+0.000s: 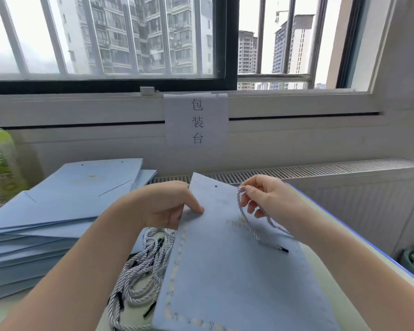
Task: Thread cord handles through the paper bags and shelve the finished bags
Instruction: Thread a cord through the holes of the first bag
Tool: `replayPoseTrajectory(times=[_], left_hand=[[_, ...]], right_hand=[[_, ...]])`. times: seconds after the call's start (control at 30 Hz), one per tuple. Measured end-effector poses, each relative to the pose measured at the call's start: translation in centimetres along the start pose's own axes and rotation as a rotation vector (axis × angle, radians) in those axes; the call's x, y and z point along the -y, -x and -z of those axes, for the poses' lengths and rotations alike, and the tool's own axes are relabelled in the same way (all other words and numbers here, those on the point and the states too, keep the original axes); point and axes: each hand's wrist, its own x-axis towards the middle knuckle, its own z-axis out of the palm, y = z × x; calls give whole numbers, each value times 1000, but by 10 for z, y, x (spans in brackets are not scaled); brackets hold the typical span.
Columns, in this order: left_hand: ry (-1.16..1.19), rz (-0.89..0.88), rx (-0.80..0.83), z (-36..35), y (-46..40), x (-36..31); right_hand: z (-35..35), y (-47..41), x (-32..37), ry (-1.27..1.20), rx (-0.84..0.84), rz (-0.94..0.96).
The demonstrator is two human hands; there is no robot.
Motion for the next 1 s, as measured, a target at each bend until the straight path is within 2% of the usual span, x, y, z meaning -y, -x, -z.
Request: replayPoseTrajectory(times=[0.1, 0.2, 0.27, 0.33, 0.4, 0.47, 0.57, 0.73, 0.87, 1.0], left_hand=[[-238, 63, -77, -7, 2, -1], [-614, 133, -243, -13, 2, -3], [-840, 69, -353, -14, 0, -4], [-922, -66, -357, -17, -1, -6], [-796, -198, -186, -22, -1, -8], [-636, -250, -55, -28, -2, -6], [-453, -306, -26, -31, -9, -2], [-184, -479, -173, -33, -13, -3], [-75, -689, -400, -29, -12, -4], [-12, -673, -521, -16, -9, -4]], right_hand=[[-10, 2, -4, 65, 39, 33], [-20, 6, -7, 88, 62, 99], [-26, 9, -8, 77, 52, 162], [-30, 11, -7, 45, 25, 223], [-33, 12, -5, 5, -19, 279], [-32, 13, -2, -58, -69, 308], [-28, 13, -1, -129, -128, 325], [-23, 7, -8, -36, -200, 307], [-21, 3, -13, 7, -277, 268], [-13, -4, -21, 45, -397, 222]])
